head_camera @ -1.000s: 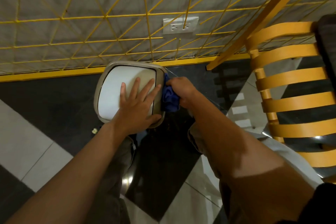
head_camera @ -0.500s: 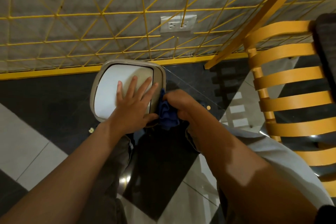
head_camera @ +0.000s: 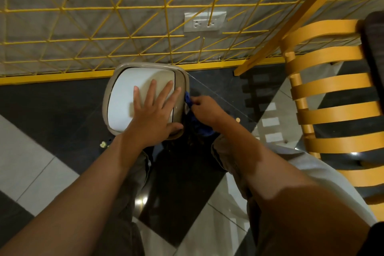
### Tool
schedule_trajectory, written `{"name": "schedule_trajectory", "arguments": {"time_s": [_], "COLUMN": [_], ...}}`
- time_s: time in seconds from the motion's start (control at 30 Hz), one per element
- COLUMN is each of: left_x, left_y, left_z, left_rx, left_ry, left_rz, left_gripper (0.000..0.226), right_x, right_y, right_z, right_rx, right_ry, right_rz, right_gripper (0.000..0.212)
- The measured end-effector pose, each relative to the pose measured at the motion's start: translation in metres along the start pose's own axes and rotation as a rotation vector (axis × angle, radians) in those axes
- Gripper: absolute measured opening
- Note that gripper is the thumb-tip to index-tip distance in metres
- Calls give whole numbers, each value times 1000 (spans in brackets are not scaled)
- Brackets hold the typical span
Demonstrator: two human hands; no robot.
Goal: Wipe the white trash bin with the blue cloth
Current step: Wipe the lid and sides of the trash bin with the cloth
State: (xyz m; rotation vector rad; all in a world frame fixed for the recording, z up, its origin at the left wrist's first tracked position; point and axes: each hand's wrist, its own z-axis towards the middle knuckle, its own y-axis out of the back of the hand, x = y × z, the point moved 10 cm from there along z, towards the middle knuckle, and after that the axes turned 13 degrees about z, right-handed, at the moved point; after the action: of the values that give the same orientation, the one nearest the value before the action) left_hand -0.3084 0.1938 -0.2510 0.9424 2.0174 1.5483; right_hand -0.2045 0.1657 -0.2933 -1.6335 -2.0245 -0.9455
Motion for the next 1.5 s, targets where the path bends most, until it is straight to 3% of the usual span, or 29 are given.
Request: {"name": "schedule_trajectory", "arguments": {"time_s": [0.37,0.57,0.7,1.0,1.37,1.5], "left_x": [5,11,17,12,13,13], "left_y": [1,10,11,11,10,10], "left_z": [7,25,27,26,27,27], "left_rx": [128,80,30,-15,49,41], "left_ry": [52,129,76,44,57,49], "left_rz": [-26,-58,-28,-28,-62,-67], "left_gripper": [84,86,86,94,83,82], "right_x": [-22,-17,-9,-5,14,15], "right_y": [-36,-2,-6,-48,-119,-111], "right_z": [-28,-35,-34,-48,-54,-55], "right_rx": [130,-52,-78,-72,-14,-38], "right_ry": [29,56,106,252,265,285], "right_rz": [-439,-409,-551,-807,-748,-771], "right_gripper": [41,47,54,39,38,39]}}
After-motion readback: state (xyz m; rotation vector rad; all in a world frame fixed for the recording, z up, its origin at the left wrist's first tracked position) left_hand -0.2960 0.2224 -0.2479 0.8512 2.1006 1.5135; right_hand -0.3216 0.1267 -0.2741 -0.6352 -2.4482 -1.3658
